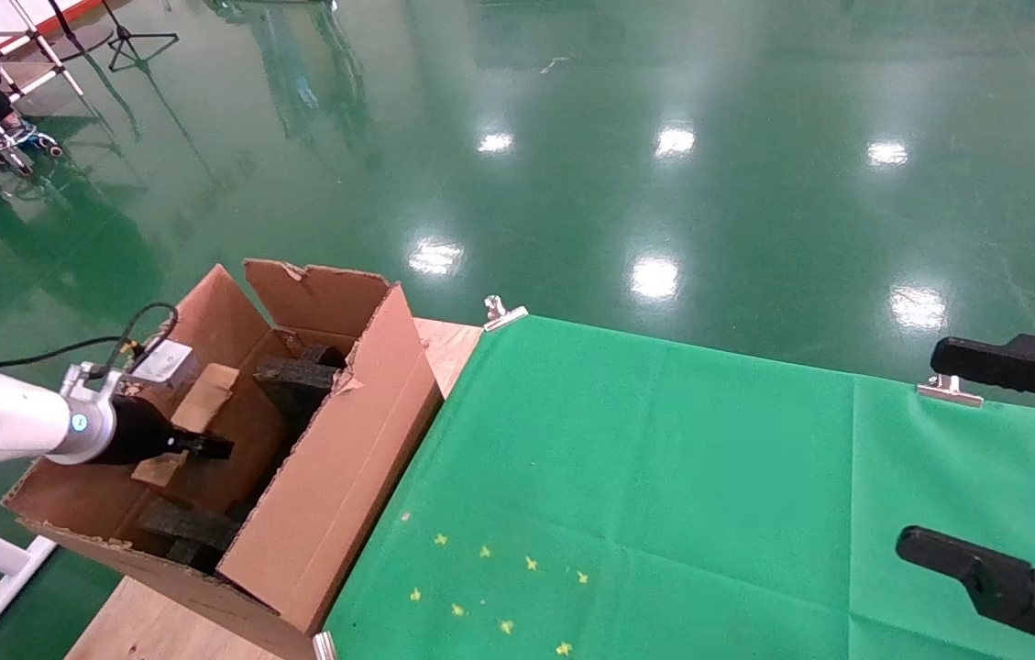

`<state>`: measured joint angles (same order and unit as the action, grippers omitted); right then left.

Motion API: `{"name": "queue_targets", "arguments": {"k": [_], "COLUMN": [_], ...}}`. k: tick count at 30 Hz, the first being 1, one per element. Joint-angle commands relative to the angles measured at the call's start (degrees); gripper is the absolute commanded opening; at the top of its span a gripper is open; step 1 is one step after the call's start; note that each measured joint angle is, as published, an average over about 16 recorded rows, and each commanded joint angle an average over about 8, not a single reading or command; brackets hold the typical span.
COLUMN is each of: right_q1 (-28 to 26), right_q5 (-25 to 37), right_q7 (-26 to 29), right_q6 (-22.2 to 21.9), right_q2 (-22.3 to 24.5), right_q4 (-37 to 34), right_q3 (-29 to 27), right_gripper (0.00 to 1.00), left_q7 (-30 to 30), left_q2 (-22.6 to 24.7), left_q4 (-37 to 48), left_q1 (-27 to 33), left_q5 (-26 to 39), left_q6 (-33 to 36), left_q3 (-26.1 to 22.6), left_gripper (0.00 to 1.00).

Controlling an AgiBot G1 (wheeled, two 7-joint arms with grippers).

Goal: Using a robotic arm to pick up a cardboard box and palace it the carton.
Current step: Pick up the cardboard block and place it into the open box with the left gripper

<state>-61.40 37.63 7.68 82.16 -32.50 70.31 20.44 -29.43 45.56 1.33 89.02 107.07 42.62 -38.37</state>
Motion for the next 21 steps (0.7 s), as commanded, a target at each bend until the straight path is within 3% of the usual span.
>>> {"name": "queue_targets", "arguments": {"k": [1, 5, 6, 21], "right_q1": [0.00, 0.01, 0.01, 0.01], "right_q5": [0.00, 0.00, -0.01, -0.01], "right_q7": [0.00, 0.00, 0.00, 0.00], "right_q6": [0.00, -0.01, -0.01, -0.01], "right_q2": [0.00, 0.00, 0.00, 0.01], "right_q4": [0.00, -0.01, -0.01, -0.01], "right_q3": [0.00, 0.00, 0.00, -0.01], "right_gripper": [1.00, 1.00, 1.00, 1.00], "left_q7": [-0.48, -1.53, -1.67, -1.99], "left_q2": [0.14, 0.25, 0.26, 0.09], "left_q4": [0.07, 0.15, 0.17, 0.21], "left_q1": [-0.41, -0.82, -0.88, 0.00], "left_q5": [-0.18, -0.72, -0.81, -0.49], "left_q6": [-0.30, -0.95, -1.05, -0.81], "left_q3": [0.11, 0.53, 0.60, 0.32], "left_gripper": [0.43, 0.92, 1.00, 1.00]}}
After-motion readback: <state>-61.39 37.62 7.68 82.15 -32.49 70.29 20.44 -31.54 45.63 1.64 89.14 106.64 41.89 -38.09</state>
